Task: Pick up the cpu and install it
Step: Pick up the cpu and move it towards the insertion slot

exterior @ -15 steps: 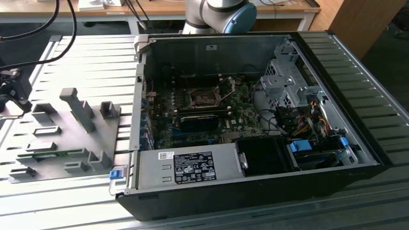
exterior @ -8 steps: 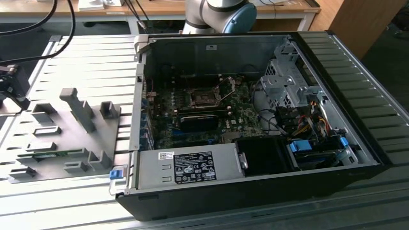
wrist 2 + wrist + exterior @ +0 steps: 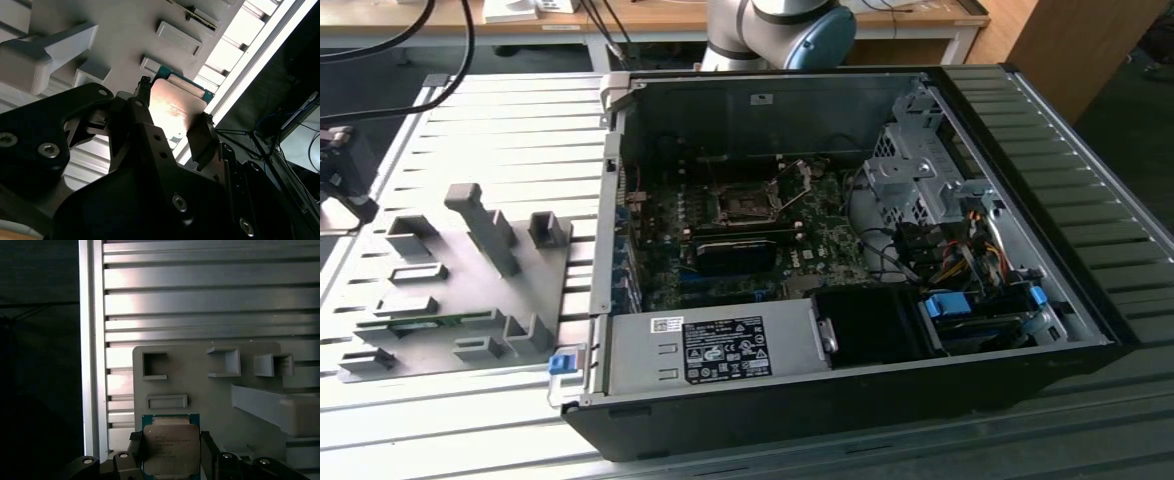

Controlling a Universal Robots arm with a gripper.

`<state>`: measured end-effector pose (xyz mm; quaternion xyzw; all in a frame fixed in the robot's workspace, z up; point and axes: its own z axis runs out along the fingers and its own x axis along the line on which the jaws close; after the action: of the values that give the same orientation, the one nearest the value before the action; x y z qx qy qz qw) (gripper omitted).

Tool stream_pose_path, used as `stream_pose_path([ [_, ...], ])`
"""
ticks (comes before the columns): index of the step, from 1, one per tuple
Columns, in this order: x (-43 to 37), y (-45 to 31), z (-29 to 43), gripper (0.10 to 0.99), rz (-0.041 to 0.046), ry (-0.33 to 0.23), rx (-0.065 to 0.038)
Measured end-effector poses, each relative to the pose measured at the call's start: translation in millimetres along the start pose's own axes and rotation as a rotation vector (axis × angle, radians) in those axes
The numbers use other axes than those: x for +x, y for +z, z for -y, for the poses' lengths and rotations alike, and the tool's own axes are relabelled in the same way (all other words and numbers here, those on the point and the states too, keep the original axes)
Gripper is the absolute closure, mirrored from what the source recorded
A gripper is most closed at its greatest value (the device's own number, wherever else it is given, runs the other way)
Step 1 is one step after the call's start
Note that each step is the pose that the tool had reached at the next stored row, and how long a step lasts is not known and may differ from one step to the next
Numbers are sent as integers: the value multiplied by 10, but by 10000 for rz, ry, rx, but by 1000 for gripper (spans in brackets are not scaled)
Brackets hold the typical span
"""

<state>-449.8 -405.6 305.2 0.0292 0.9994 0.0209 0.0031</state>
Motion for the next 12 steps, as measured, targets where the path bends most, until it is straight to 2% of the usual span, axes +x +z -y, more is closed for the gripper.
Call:
stream_pose_path([
  [12, 0, -122, -20, 541, 0, 6, 0],
])
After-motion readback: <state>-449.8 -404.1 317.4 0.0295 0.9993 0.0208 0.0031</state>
